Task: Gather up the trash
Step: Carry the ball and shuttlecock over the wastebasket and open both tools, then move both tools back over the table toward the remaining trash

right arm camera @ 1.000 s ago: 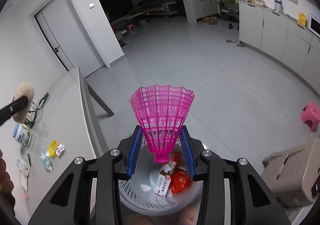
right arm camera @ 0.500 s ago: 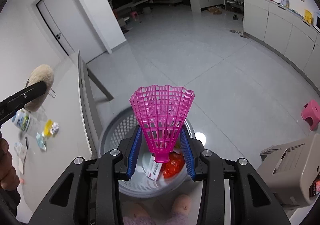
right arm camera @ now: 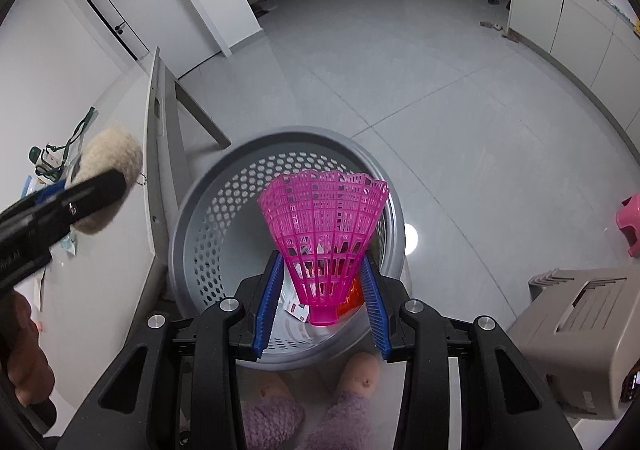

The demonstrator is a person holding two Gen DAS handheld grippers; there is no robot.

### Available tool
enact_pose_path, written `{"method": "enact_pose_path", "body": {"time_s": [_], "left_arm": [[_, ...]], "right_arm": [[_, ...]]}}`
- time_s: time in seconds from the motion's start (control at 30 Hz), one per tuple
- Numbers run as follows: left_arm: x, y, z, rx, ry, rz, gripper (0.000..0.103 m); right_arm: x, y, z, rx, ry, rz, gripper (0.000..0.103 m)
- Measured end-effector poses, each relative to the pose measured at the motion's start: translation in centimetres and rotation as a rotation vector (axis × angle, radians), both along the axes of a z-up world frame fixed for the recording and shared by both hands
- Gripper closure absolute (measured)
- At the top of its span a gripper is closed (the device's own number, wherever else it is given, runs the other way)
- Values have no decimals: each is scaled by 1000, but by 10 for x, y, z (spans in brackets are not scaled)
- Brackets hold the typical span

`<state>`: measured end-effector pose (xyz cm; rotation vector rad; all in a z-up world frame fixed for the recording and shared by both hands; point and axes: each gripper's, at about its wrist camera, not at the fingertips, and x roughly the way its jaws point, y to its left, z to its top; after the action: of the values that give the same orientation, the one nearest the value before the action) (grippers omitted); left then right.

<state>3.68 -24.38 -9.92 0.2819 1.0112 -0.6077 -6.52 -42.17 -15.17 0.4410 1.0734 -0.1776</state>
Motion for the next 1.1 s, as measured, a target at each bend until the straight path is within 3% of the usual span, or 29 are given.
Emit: {"method": "enact_pose_path", "body": {"time_s": [0.57, 0.6, 0.67, 0.73, 1.1], "left_arm": [[-3, -11, -12, 41, 17, -9, 38], [-3, -11, -11, 41, 17, -7, 38], [-1, -10, -11, 42, 21, 0, 34], [0, -8, -10, 44, 21, 10, 29], [0, -2, -9, 48, 14, 27, 28]], "right_arm": [[6, -5, -12, 22, 0, 19, 63], [6, -5, -12, 21, -1, 19, 63], [4, -6, -11, 18, -6, 17, 49], [3, -6, -8, 18, -21, 9, 43], [5, -5, -7, 26, -20, 8, 43]]}}
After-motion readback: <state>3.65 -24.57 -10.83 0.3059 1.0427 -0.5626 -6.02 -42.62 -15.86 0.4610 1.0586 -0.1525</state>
